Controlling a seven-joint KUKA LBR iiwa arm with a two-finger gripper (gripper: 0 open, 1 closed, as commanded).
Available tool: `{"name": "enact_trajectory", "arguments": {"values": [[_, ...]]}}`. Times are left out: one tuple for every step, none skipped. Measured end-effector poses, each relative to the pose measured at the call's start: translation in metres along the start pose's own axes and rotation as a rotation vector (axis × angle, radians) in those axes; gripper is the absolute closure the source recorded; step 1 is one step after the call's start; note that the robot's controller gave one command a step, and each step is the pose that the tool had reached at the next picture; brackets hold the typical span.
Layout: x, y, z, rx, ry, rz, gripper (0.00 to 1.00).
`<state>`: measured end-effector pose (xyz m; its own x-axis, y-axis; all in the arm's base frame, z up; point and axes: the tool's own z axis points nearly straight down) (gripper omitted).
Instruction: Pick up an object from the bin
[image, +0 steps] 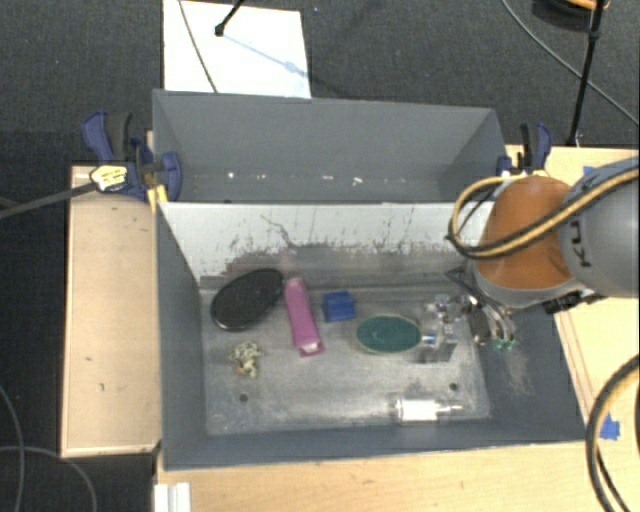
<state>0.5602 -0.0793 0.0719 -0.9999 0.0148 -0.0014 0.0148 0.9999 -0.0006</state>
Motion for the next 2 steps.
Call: {"name": "enact_trajectory", "arguments": {"values": [[0.006,0.013,-0.103,0.000,-0.009,0.008,1.00],[0.001,0.033,-0.191,-0.001,-0.011,0.023,1.00]]}}
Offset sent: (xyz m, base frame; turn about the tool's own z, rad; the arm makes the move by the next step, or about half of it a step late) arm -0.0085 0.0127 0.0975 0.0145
